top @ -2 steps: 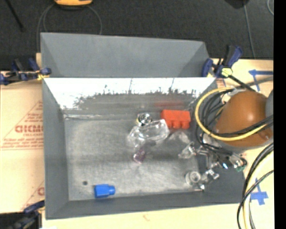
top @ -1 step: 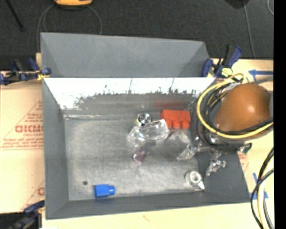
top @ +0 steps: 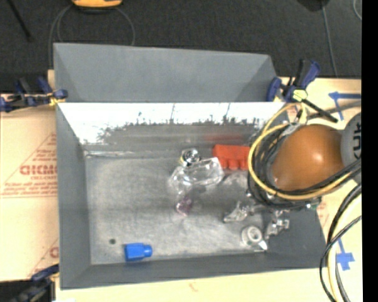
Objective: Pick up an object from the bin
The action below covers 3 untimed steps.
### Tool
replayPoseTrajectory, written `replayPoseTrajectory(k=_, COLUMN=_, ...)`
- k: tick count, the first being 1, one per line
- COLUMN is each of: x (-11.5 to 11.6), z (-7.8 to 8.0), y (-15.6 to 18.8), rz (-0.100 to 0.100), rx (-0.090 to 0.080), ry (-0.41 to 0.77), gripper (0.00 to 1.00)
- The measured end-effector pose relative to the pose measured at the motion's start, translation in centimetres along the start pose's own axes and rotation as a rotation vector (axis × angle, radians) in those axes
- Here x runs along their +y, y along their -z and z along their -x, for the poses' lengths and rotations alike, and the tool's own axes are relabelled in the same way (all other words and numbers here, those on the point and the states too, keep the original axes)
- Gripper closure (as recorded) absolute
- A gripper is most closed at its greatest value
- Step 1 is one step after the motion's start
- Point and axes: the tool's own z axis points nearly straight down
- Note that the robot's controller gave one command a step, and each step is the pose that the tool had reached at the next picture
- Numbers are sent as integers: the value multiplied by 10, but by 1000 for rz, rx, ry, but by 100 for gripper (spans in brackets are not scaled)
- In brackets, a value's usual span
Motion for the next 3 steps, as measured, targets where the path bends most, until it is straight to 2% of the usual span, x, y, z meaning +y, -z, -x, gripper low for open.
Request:
replayPoseTrajectory(k=1, x=10, z=-32, y=-1, rz=-6, rx=-18, ry=-16, gripper=0)
replayPoseTrajectory(k=2, x=9, z=-33, y=2, rz=-5, rx=-11, ry=-11, gripper=100)
replayPoseTrajectory(k=3, x=5, z=-32, y=113, rz=1, rx=-3, ry=-15, gripper=100)
